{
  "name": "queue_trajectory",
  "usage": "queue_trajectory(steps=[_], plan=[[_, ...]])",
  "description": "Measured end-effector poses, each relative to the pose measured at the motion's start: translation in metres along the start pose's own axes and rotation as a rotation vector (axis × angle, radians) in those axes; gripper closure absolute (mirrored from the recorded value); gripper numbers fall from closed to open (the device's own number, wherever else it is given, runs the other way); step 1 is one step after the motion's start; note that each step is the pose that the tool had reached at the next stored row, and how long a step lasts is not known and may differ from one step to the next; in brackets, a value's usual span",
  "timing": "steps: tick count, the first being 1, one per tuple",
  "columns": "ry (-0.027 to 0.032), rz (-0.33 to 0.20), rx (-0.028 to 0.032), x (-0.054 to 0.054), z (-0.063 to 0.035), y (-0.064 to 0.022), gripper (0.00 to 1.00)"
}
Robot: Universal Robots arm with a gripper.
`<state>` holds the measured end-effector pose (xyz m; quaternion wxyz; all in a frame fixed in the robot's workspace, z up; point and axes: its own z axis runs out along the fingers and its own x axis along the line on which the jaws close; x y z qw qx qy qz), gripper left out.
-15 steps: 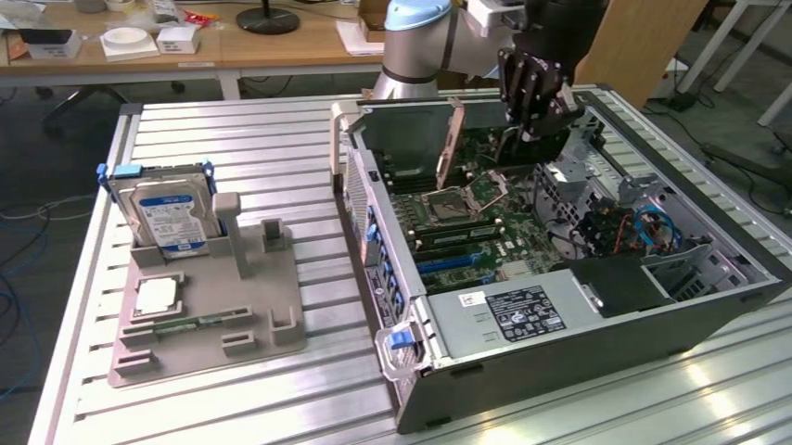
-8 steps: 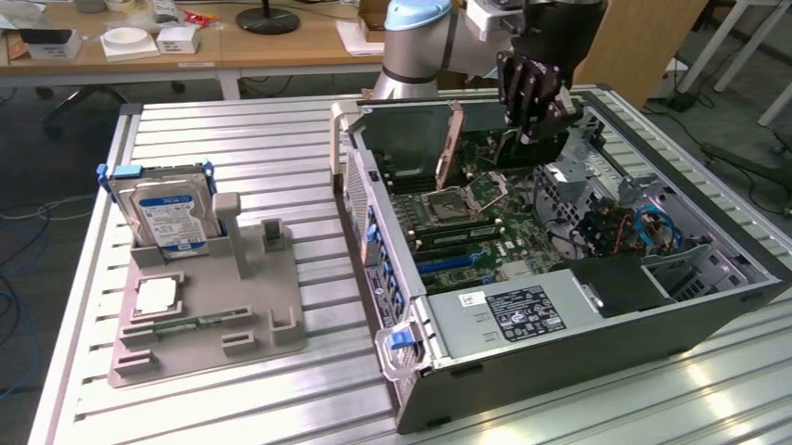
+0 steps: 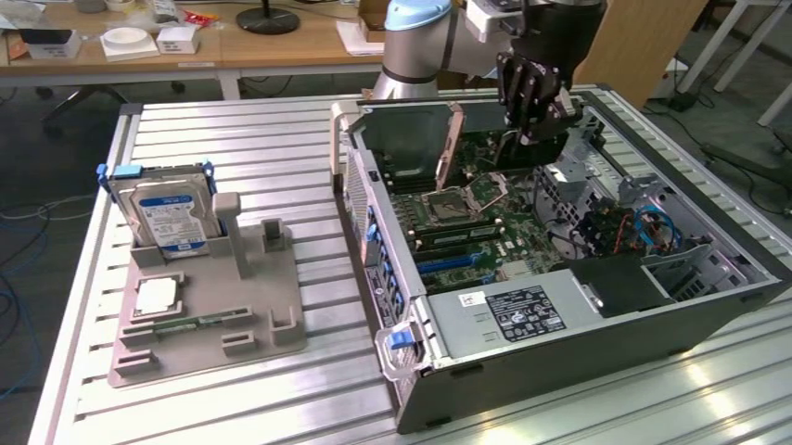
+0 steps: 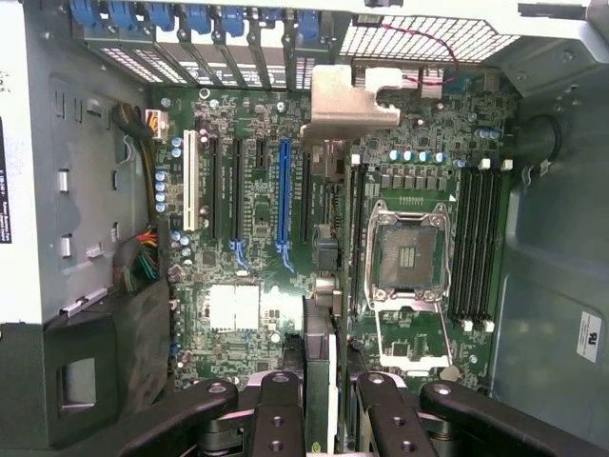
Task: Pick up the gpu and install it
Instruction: 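Insert the gpu into the slot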
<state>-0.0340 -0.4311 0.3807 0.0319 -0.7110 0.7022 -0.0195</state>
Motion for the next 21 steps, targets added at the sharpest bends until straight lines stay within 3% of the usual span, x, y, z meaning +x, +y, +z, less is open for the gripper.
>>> queue_trajectory(steps=[15,21], plan=[[0.0003,0.003,0.0001,0.0,0.0013,0.0142,0.74],[0.002,0.025,0.0004,0.0,0.0033,0.0146,0.74]])
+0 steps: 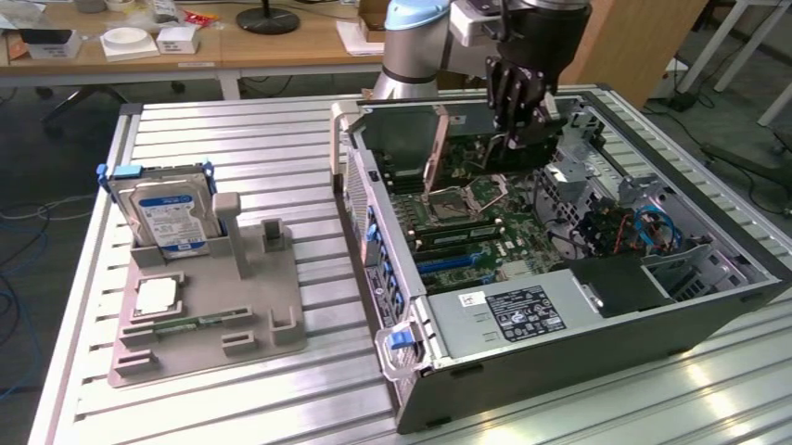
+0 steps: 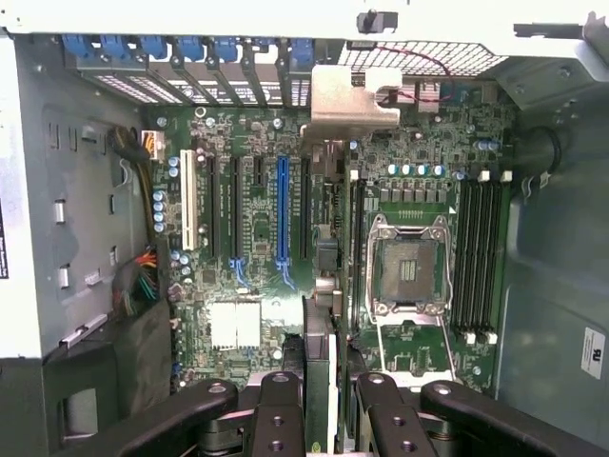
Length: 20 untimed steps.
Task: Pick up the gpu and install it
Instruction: 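Insert the gpu into the slot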
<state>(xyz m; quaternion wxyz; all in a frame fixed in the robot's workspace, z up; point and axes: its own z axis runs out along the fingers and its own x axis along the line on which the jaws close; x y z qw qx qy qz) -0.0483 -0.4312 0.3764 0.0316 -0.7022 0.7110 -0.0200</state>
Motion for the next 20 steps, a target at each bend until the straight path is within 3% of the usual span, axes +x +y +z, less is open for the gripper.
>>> queue_trajectory(steps=[9,20], plan=[[0.0001,0.0,0.0,0.0,0.0074,0.0015,0.74],[0.0001,0.0,0.0,0.001,0.0075,0.0133,0.74]])
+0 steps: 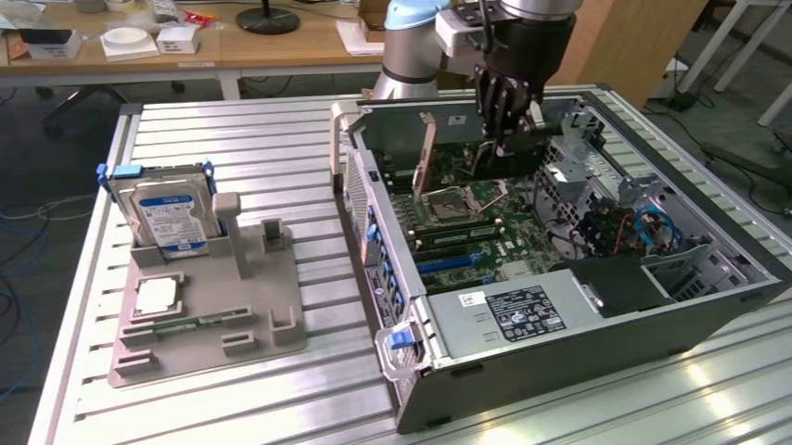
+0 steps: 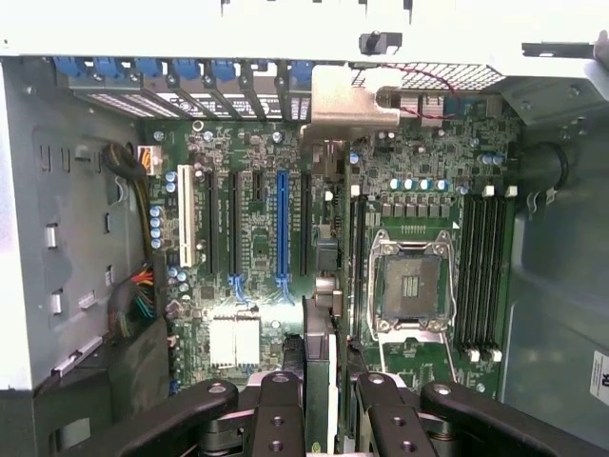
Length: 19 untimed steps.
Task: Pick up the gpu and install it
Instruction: 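Insert the gpu into the slot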
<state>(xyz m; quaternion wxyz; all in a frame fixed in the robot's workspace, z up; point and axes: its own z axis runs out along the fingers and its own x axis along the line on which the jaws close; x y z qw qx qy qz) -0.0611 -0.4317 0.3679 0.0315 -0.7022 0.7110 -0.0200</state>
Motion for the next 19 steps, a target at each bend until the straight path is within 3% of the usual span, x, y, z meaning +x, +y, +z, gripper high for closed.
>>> queue_trajectory(steps=[19], plan=[[0.0,0.0,0.0,0.0075,0.0035,0.0054,0.74]])
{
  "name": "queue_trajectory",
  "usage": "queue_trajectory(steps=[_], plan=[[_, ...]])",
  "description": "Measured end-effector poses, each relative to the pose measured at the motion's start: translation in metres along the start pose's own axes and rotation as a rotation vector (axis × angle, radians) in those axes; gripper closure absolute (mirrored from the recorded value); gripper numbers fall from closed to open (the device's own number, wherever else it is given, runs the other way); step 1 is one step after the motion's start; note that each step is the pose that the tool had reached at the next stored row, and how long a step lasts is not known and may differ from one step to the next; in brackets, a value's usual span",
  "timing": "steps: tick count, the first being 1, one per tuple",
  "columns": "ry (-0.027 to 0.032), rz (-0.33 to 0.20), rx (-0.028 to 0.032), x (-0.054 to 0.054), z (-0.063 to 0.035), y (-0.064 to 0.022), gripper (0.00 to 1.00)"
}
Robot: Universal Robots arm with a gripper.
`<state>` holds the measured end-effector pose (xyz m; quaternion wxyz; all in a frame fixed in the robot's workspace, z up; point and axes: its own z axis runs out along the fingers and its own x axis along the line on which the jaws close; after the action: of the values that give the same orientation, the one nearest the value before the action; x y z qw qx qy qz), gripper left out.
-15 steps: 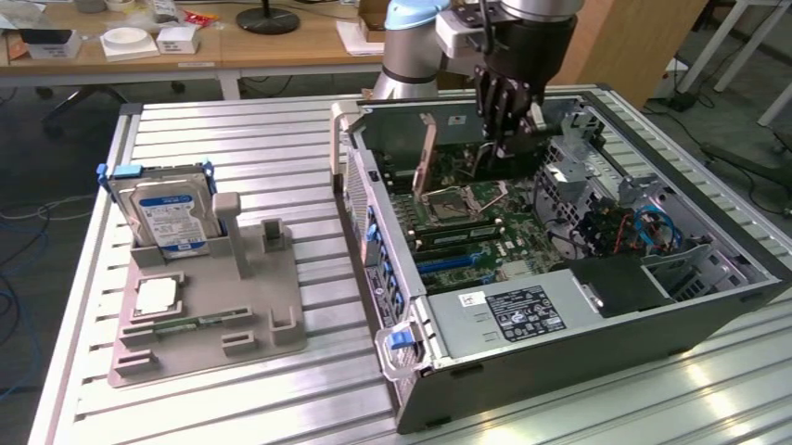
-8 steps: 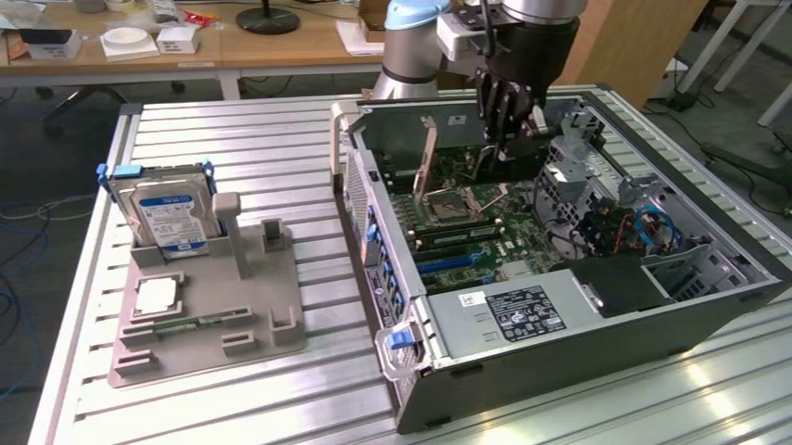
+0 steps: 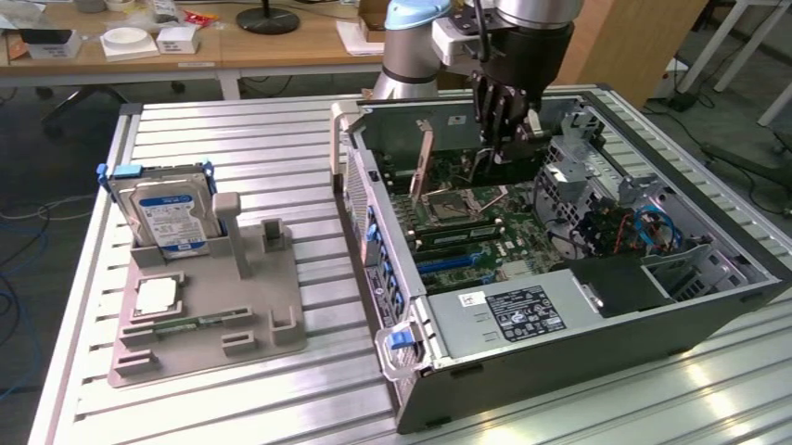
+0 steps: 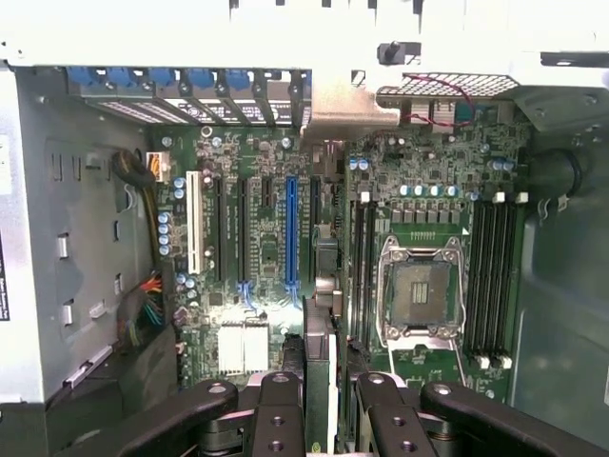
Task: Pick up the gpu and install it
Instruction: 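Insert the gpu into the slot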
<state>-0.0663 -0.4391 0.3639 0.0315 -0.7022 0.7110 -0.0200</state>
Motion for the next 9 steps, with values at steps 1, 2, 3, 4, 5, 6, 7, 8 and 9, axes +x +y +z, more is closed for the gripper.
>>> queue_trajectory(steps=[1,2,3,4,5,6,7,8,9], plan=[[-0.0001,0.0,0.0,0.0,0.0007,0.0002,0.74],[-0.0002,0.0,0.0,0.0,0.0014,0.0004,0.74],[-0.0001,0.0,0.0,0.0001,0.0021,0.0006,0.74],[-0.0001,0.0,0.0,0.0001,0.0031,0.0008,0.74],[-0.0002,0.0,0.0001,0.0001,0.0042,0.001,0.74],[-0.0001,0.0,0.0,0.0001,0.0051,0.0012,0.74],[-0.0001,0.0,0.0,0.0001,0.0058,0.0014,0.74],[0.0,0.0,0.0,0.0001,0.0067,0.0015,0.74],[-0.0001,0.0,0.0,0.0001,0.0077,0.0018,0.74]])
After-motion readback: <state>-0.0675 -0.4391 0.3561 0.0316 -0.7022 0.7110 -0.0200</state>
